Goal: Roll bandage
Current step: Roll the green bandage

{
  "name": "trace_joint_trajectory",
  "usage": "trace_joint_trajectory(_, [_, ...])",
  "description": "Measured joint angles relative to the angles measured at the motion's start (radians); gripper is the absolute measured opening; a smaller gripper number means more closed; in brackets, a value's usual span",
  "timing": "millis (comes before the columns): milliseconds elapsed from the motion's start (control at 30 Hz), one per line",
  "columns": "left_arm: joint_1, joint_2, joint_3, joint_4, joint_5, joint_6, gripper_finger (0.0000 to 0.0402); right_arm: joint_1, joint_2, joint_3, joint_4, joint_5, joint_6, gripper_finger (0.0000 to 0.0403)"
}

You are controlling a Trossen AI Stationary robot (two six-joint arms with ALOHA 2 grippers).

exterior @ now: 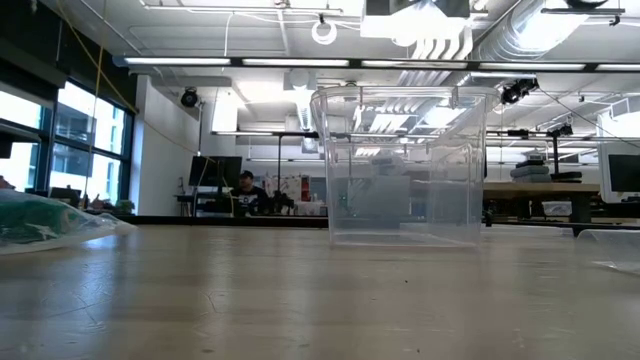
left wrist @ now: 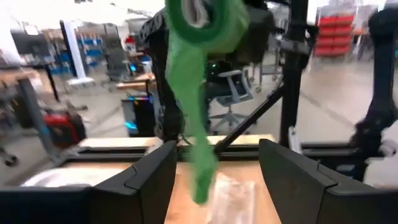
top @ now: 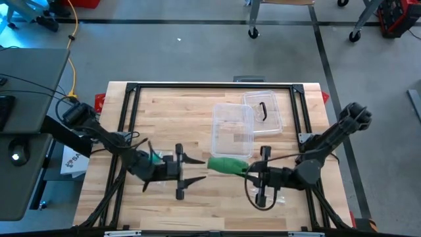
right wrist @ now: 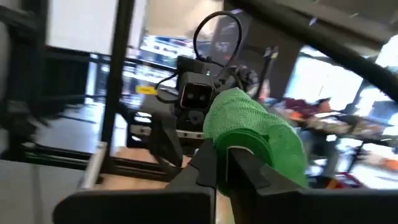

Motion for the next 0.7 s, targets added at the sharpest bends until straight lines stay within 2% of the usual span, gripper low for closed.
trace_joint_trajectory(133, [0.008, 0.019, 0.000, 0.061, -0.027, 0.093, 0.0216, -0.031, -0.019, 0.000, -0.036, -0.092, 0.067, 0.0004])
trace_joint_trajectory(300, [0.083, 0.093, 0.000, 0.207, -0.012, 0.105, 0.0216, -0.059, -0.019, 0.000, -0.030, -0.172, 0.089, 0.0007])
trace_joint_trajectory(500, [0.182, 0.201, 0.000, 0.397, 0.197, 0.113, 0.0216, -0.064, -0.019, 0.000, -0.027, -0.202, 0.109, 0.0008])
trace_joint_trajectory(633, [0.217, 0.251, 0.000, 0.484, 0.256, 0.121, 0.0207, -0.063, -0.018, 0.000, -0.026, -0.202, 0.111, 0.0009])
trace_joint_trajectory(700, [0.223, 0.273, 0.000, 0.520, 0.270, 0.124, 0.0189, -0.063, -0.018, 0.000, -0.026, -0.202, 0.120, 0.0009])
